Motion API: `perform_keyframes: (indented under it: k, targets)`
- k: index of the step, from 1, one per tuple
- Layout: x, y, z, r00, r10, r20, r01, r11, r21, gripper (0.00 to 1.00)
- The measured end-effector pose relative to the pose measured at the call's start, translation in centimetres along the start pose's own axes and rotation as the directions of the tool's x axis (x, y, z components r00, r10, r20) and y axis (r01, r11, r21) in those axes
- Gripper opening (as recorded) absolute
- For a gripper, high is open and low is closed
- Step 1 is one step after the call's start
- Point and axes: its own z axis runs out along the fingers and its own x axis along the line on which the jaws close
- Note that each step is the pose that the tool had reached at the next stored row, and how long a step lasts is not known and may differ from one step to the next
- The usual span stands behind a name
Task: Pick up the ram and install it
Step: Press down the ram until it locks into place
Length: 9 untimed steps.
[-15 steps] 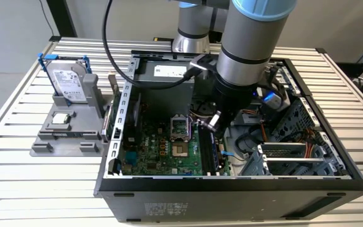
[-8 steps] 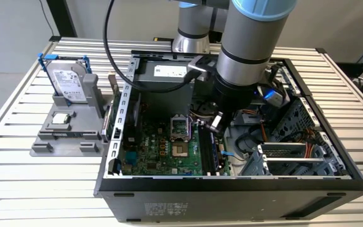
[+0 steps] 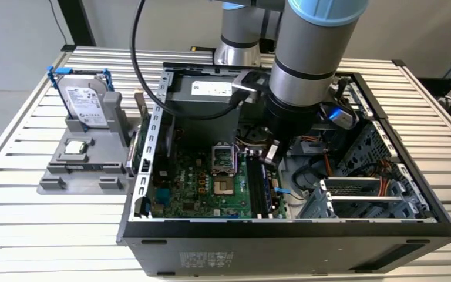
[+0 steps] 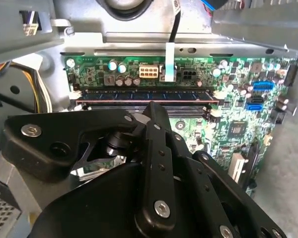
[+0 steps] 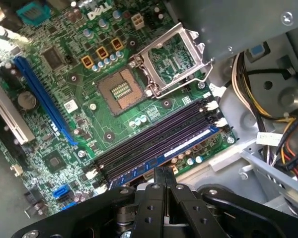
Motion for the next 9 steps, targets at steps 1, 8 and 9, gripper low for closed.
perform_keyframes:
  k: [1, 8, 9]
  targets:
    - [0.0, 0.0, 0.0, 0.9999, -0.013, 0.0004, 0.013, 0.9999, 0.0, 0.0]
    - [-0.01, 0.01, 0.0, 0.9953, -0.097, 0.0024, 0.097, 0.9953, -0.0001, 0.0]
    - [-0.01, 0.01, 0.0, 0.994, -0.109, 0.0027, 0.109, 0.9941, -0.0001, 0.0]
